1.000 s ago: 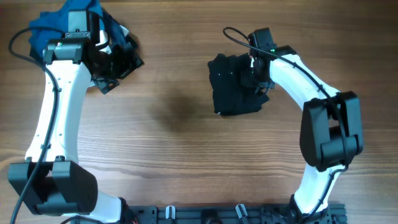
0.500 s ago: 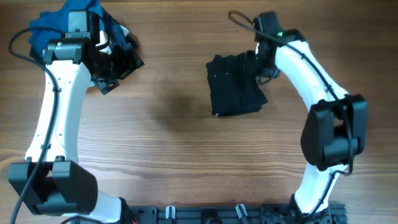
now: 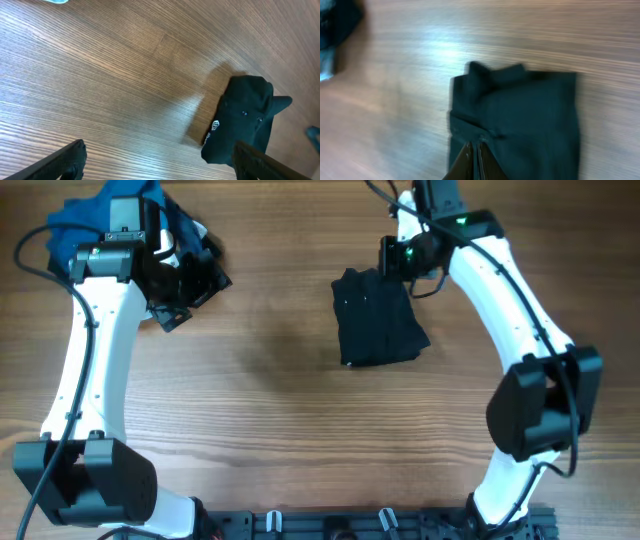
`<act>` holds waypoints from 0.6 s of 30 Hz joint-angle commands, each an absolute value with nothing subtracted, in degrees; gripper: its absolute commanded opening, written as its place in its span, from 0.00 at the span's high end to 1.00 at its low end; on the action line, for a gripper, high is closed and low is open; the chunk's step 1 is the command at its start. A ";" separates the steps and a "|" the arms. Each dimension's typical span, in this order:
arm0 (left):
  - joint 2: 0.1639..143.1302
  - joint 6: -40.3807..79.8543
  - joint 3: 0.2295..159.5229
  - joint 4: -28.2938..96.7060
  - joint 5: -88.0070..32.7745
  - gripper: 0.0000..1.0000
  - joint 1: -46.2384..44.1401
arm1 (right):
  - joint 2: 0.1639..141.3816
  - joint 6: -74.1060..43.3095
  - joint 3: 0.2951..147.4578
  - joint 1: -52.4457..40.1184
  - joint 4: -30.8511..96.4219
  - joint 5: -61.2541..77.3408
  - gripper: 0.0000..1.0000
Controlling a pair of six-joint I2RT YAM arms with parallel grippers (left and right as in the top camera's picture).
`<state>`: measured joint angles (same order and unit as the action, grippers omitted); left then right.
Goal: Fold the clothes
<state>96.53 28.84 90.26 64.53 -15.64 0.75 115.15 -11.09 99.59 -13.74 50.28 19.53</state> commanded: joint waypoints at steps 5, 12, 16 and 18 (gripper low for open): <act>96.88 28.75 90.02 65.06 -14.92 0.07 0.58 | 126.96 -3.38 97.80 -13.80 45.41 42.26 0.96; 96.88 28.75 90.02 65.21 -14.92 0.07 0.58 | 134.91 0.93 97.80 -12.01 44.64 43.97 0.96; 96.88 28.75 90.00 65.19 -14.90 0.07 0.58 | 132.07 1.15 98.94 -9.93 46.61 45.08 0.96; 96.88 28.75 90.02 65.19 -14.90 0.07 0.58 | 129.21 1.30 99.81 -8.71 48.01 45.10 0.96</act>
